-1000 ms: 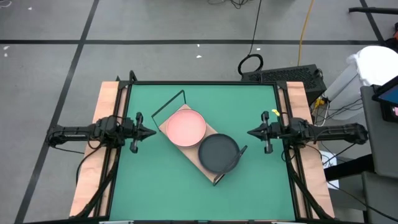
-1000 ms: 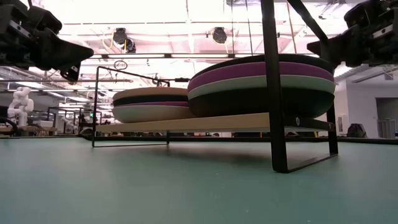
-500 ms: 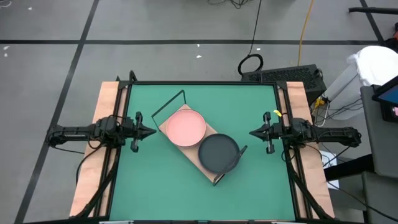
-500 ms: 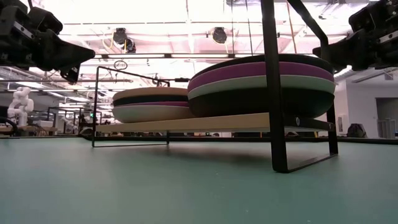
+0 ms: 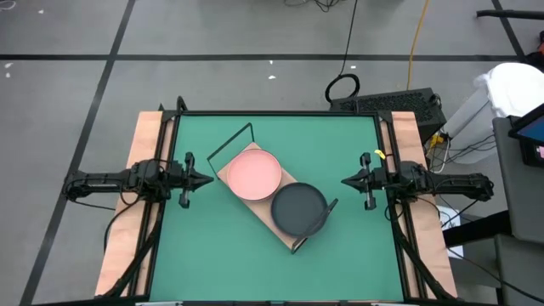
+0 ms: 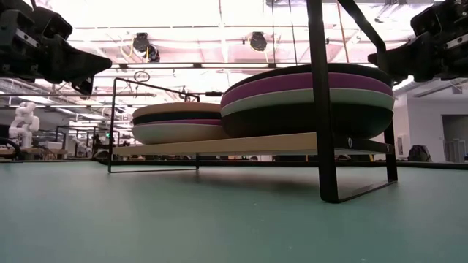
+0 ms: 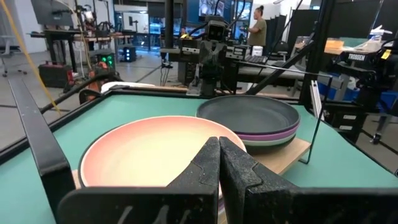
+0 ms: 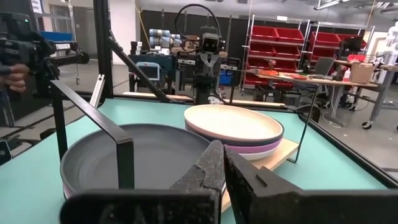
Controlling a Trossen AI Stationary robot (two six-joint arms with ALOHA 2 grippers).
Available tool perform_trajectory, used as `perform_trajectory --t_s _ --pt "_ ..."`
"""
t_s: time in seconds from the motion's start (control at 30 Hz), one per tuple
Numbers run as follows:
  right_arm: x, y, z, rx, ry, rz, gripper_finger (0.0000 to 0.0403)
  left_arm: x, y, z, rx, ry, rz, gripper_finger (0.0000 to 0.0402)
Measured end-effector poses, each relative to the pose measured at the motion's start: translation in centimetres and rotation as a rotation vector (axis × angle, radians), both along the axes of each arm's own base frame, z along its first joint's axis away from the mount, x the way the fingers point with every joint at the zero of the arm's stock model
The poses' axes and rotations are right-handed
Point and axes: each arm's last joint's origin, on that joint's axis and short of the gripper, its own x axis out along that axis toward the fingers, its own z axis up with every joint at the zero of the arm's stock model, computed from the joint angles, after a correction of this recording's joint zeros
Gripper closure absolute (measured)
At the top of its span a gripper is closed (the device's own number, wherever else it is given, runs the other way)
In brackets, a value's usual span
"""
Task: Place and stack plates onto a shelf
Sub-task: Return to Home Position
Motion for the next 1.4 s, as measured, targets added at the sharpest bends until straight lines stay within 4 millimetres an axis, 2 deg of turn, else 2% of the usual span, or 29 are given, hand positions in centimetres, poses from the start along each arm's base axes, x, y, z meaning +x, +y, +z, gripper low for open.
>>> perform_trajectory --t_s 0.5,1.4 --pt "-0.01 0.00 0.09 0.000 -0.009 0.000 0.0403 -0.01 -0.06 0.47 0.034 -0.050 -0.019 0.0401" --pt "0.00 0.00 0.10 0.000 -0.010 -0.001 0.0403 0.01 -0.02 0.02 0.040 -0.002 -0.005 0.0394"
